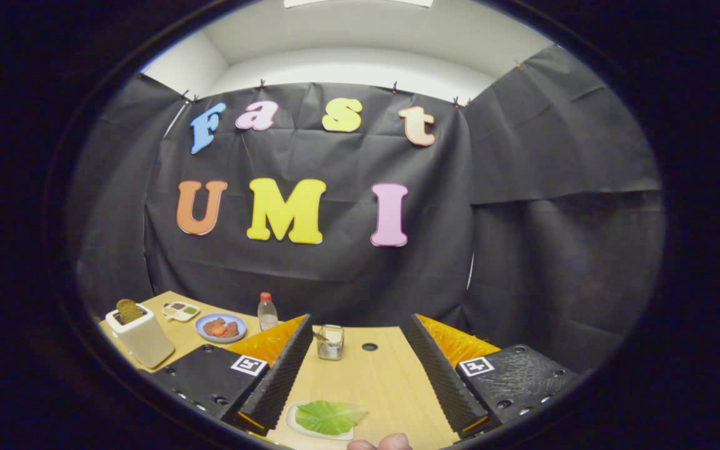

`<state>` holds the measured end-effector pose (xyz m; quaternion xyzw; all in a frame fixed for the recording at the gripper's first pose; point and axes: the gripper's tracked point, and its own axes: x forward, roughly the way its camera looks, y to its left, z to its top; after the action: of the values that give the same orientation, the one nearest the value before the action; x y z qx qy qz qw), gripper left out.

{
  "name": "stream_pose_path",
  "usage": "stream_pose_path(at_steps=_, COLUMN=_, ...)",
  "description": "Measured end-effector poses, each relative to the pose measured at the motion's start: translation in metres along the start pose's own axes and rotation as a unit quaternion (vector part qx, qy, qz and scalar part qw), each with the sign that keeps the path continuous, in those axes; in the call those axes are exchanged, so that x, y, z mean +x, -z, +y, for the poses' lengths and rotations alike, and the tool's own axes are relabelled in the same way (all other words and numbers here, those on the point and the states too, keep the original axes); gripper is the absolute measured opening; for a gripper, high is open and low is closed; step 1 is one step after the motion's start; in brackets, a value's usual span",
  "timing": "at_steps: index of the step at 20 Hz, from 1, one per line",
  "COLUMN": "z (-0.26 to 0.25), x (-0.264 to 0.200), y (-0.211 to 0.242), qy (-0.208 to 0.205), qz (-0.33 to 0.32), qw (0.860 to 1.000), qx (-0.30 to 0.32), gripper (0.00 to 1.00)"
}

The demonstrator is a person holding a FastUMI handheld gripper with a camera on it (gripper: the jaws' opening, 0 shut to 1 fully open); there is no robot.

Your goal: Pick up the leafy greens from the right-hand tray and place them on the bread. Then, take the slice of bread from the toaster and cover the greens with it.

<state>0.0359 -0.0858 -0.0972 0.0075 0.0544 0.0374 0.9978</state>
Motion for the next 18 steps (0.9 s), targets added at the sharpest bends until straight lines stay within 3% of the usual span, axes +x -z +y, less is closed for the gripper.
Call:
stream_pose_path(at_steps=5, z=-0.002, x=0.036, y=0.118, qy=-0.058, qz=0.108, qw=0.992, qx=0.033, gripper=0.96)
stream_pose_path(at_steps=9, z=-0.008, x=0.069, y=0.198, qy=-0.075, qz=0.172, qw=0.981, qx=0.053, gripper=0.95)
stream_pose_path(at_steps=18, z=-0.004, x=0.121, y=0.301, qy=-0.097, qz=0.253, qw=0.959, qx=0.087, gripper=0.97)
